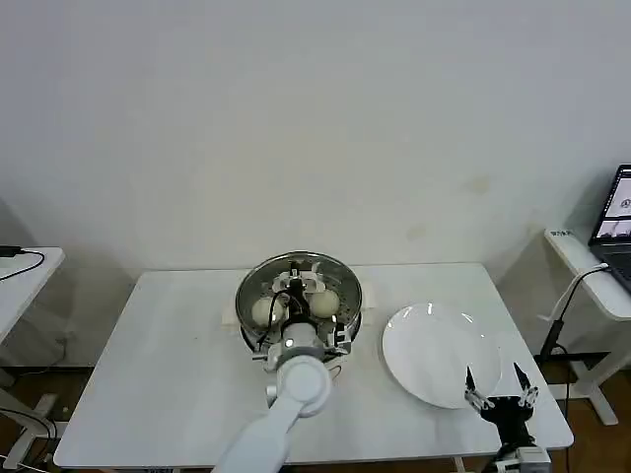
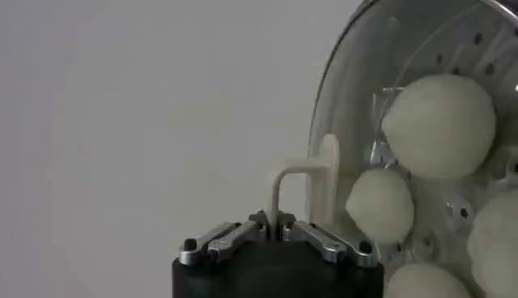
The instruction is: Take steamed baozi put them in steamer then cover it.
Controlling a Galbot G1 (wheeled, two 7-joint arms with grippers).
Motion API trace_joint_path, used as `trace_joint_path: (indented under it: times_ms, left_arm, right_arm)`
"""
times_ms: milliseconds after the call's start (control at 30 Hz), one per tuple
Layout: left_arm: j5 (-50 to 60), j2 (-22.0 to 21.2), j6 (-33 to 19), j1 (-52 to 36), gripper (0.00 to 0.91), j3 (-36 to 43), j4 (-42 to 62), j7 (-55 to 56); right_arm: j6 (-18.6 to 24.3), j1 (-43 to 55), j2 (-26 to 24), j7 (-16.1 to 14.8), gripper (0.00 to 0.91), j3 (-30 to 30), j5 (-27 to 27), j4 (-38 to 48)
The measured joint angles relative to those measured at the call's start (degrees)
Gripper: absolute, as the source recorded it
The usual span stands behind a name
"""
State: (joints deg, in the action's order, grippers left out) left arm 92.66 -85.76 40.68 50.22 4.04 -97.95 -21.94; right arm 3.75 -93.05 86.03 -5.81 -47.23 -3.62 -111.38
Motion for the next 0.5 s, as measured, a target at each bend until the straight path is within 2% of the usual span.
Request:
trace_joint_path:
  times_ms: [167,233,267,300,500]
  left_arm:
    - [0.19,-0.38,-0.11,-0.14,0.0,-0.14,0.64,0.27]
    - [0.2,-0.48,-0.23,-0.24,0.181,-0.18,0.92,0.33]
    - [0.23,-0.56,-0.28,-0.24,0.705,-0.2,0.99,0.34]
    - [0.32,-0.63,-0.35,-0.23,0.907,-0.25,1.02,0.34]
    - [0.66,-0.78,-0.42,0.27,0.907,-0.54,0.72,0.55]
  right_arm:
    - [0.17,-0.1,-0.05,-0.02,0.907,-0.03,0.05,0.02]
    - [0.18,-0.12,-0.05,-0.05,0.907,-0.03,0.05,0.02]
    - [0.18,-0.12,-0.05,-0.05,0.907,-0.03,0.06,0.02]
    - [0.17,-0.12,-0.04,-0.06,0.907,-0.02,0.06,0.02]
    - [0.16,-0.13,0.01,-0.11,0.907,0.13,0.04,-0.01]
